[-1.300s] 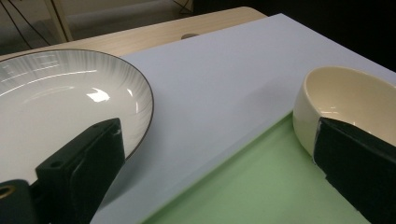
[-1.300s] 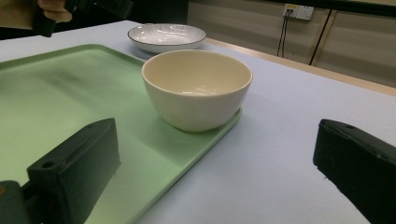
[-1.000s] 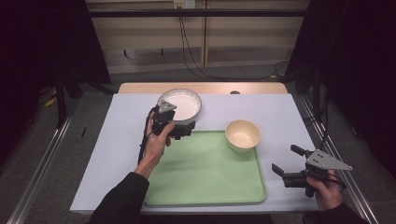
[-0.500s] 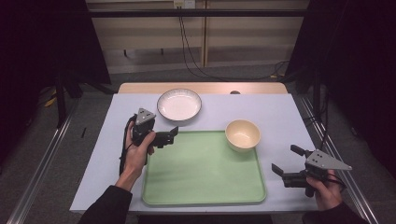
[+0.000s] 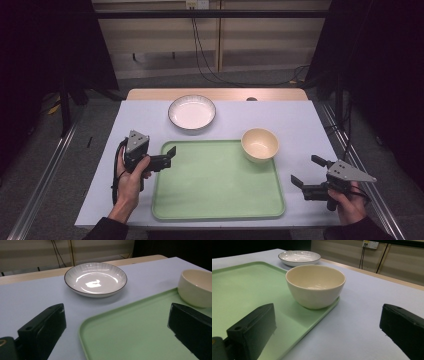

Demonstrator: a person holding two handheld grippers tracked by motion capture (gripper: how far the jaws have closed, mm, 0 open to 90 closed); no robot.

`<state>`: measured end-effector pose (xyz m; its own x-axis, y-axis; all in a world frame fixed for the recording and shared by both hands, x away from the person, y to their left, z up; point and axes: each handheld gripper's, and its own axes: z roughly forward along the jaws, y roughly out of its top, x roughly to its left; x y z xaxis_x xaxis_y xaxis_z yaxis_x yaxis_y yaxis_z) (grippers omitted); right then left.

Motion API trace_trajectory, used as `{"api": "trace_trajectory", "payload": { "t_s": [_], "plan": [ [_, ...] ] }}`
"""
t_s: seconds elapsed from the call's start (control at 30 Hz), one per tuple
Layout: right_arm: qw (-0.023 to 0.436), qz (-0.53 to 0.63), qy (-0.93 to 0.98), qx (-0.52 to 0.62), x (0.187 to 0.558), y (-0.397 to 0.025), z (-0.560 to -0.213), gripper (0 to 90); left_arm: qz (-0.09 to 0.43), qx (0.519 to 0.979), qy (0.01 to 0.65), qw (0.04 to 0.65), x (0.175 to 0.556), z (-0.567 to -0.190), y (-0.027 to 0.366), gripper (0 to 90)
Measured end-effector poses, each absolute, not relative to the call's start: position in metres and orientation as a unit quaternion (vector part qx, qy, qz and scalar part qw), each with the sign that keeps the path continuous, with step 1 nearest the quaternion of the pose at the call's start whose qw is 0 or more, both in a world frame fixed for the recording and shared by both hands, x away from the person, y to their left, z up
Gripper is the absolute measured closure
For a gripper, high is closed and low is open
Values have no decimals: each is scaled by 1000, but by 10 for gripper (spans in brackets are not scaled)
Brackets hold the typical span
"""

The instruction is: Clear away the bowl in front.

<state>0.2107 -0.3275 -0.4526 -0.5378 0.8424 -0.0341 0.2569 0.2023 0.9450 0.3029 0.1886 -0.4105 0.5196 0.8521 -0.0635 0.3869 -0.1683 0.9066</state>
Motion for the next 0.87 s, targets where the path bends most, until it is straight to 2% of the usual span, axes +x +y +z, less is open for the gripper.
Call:
{"api": "trace_trajectory", "payload": {
  "t_s": [0.1, 0.27, 0.6, 0.73, 0.87],
  "plan": [
    [292, 502, 720, 380, 211, -327, -453, 3, 256, 723, 423, 482, 291, -413, 197, 20],
    [292, 501, 720, 380, 211, -327, -453, 3, 252, 729, 432, 467, 275, -425, 214, 38],
    [291, 500, 721, 382, 212, -327, -453, 3, 250, 709, 445, 486, 242, -432, 242, 20],
    [293, 496, 720, 387, 212, -327, -454, 3, 267, 703, 438, 492, 231, -432, 246, 14],
    [292, 495, 720, 390, 214, -328, -455, 3, 262, 706, 435, 493, 228, -434, 246, 14]
  ]
}}
